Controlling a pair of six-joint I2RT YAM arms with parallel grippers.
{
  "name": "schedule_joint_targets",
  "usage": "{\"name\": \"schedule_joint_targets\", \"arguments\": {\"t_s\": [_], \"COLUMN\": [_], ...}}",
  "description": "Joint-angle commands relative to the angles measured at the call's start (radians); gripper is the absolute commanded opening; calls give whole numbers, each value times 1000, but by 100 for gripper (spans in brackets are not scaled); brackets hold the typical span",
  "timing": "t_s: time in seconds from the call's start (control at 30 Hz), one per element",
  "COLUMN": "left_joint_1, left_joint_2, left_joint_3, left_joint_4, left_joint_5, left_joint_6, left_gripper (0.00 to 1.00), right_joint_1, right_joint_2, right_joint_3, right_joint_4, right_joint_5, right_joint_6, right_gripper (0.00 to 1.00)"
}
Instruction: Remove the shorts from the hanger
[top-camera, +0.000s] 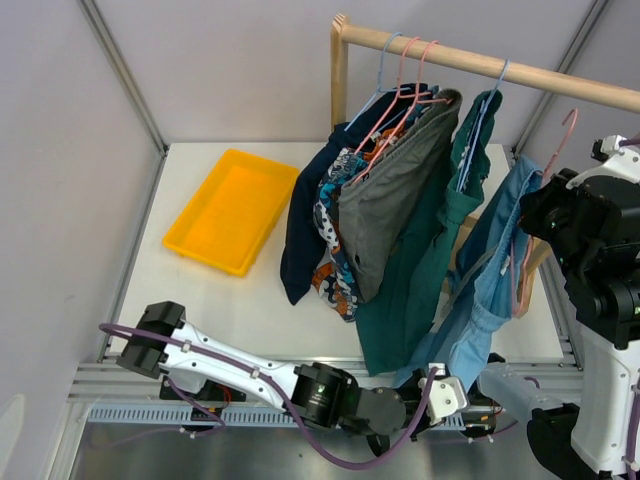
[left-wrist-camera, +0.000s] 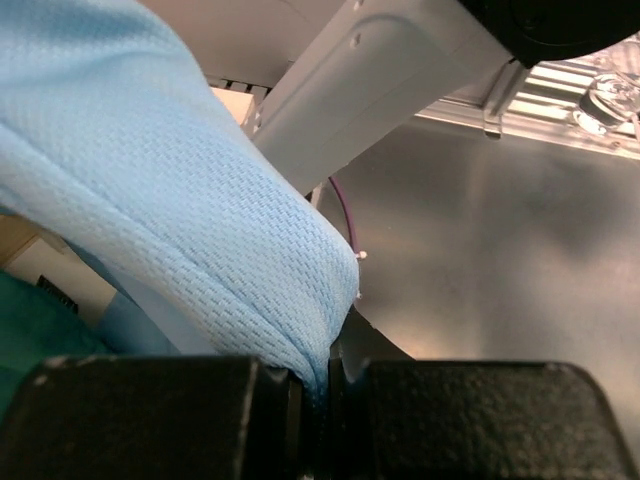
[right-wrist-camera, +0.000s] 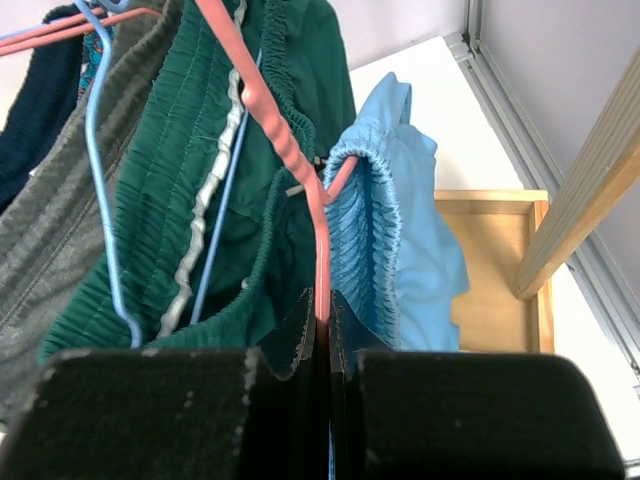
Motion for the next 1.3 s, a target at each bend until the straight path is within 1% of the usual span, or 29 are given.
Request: {"name": "schedule_joint_targets", "arguments": {"t_s": [0.0,0.1,0.13,0.2,0.23,0.27,0.3,0.33,0.37,0.4,0.47,0.53,0.6,0.63,0.7,0.77,0.83,0.87,0.9,0.97,1.0,1.07,1.1,1.27], "left_joint_1": [-29,47,89,134,181,211,240,299,327,350,396,432,467,470,461,447,407,389,348,302,257,217,184,116], "left_joint_2": [31,64,74,103,118,156,181,204,228,248,295,333,359,361,323,232,175,123,100,53,5,-47,-99,-228], "left_joint_3": [31,89,107,194,221,320,363,427,466,539,578,624,660,652,577,423,356,274,250,184,172,128,85,-17], "left_joint_4": [13,-10,-21,-52,-58,-128,-158,-190,-242,-257,-288,-299,-340,-351,-313,-238,-206,-205,-205,-234,-241,-259,-264,-308], "left_joint_5": [51,66,70,65,60,70,80,93,128,142,163,177,203,209,224,240,225,209,193,131,114,71,61,-28], "left_joint_6": [-38,-50,-41,-18,-3,1,-2,-12,-16,-16,-4,-4,-34,-44,-54,-84,-104,-107,-108,-111,-119,-133,-148,-185], "left_gripper": [0,0,0,0,0,0,0,0,0,0,0,0,0,0,0,0,0,0,0,0,0,0,0,0], "right_joint_1": [-4,-3,-3,-3,-4,-4,-3,-3,-3,-3,-3,-3,-3,-1,-3,-3,-3,-3,-1,-3,-1,-3,-3,-13], "right_joint_2": [10,0,-6,-22,-51,-65,-79,-98,-107,-110,-95,-72,-36,-29,-4,31,56,69,95,123,134,169,181,256], "right_joint_3": [94,145,157,170,165,150,145,142,142,151,191,275,329,360,374,383,381,389,394,401,400,397,397,404], "right_joint_4": [180,94,65,-18,-45,-94,-119,-142,-171,-183,-226,-272,-291,-289,-276,-242,-193,-176,-165,-121,-105,-56,-41,57], "right_joint_5": [51,24,13,-45,-64,-106,-120,-136,-172,-194,-238,-281,-294,-317,-300,-250,-213,-205,-196,-170,-158,-119,-108,-58], "right_joint_6": [-20,2,26,59,97,112,123,135,148,148,154,160,171,168,155,140,122,114,109,93,88,73,68,45], "right_gripper": [0,0,0,0,0,0,0,0,0,0,0,0,0,0,0,0,0,0,0,0,0,0,0,0]}}
